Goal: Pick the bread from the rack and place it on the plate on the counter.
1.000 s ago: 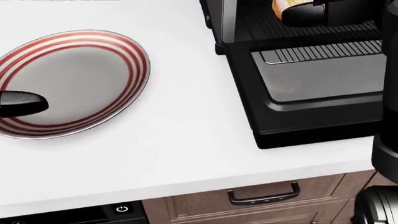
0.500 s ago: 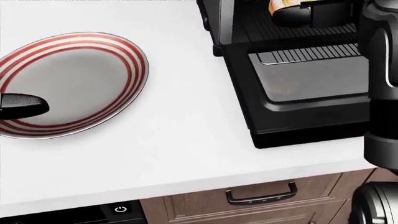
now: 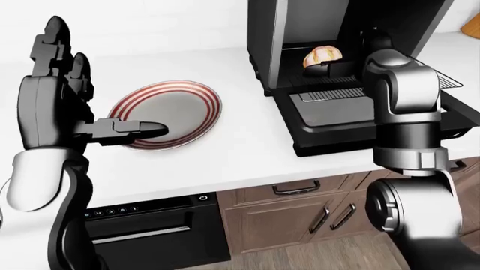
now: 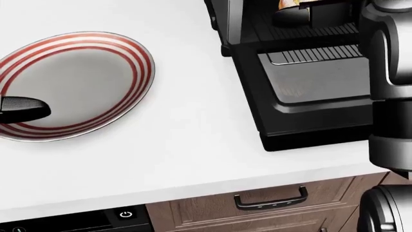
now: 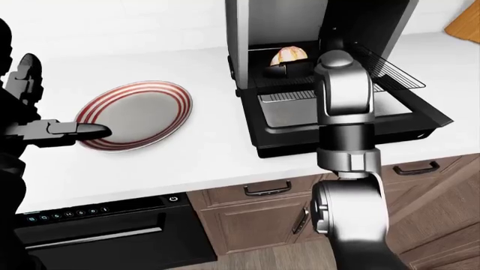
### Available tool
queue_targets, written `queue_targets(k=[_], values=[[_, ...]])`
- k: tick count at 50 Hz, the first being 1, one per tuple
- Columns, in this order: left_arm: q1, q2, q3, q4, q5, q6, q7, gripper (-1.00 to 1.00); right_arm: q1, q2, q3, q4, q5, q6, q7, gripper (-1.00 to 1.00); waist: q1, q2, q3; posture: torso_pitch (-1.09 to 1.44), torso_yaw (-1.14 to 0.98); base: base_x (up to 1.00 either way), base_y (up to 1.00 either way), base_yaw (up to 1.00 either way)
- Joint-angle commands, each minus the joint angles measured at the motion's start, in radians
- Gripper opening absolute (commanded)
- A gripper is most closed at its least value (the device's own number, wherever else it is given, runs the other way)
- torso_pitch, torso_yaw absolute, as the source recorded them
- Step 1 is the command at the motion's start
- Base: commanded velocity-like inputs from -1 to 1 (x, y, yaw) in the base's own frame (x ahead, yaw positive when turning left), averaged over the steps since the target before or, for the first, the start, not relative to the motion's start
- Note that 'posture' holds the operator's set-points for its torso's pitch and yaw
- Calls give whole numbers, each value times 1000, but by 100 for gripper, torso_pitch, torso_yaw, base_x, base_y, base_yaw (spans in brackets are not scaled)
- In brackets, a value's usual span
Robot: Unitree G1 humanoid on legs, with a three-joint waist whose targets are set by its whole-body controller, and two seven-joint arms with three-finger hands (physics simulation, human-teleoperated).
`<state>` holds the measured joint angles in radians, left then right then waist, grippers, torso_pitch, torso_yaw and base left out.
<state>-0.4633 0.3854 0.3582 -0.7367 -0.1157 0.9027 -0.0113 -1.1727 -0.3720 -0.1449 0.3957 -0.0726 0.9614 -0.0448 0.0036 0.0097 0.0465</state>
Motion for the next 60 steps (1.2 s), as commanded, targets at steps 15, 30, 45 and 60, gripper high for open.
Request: queue_targets(k=[15,30,45,60], values=[[-3,13,19,-40,-1,-27,1,100,-15,-11,-6,-59,-1,-21,7,13,-1,0,-28,0,0,0,0,0],[-12,27,34,-45,-13,-14,1,100,16,-8,30,-85,-74,-16,65,-15,-2,-1,-29,0,0,0,0,0],[-24,32,30,-44,-20,-6,10,100,-13,-5,13,-133,-141,20,102,-100,-2,0,-28,0,0,0,0,0],[-11,34,43,-51,-30,-7,7,100,-11,-31,19,-291,-173,126,137,-100,-1,1,-18,0,0,0,0,0]])
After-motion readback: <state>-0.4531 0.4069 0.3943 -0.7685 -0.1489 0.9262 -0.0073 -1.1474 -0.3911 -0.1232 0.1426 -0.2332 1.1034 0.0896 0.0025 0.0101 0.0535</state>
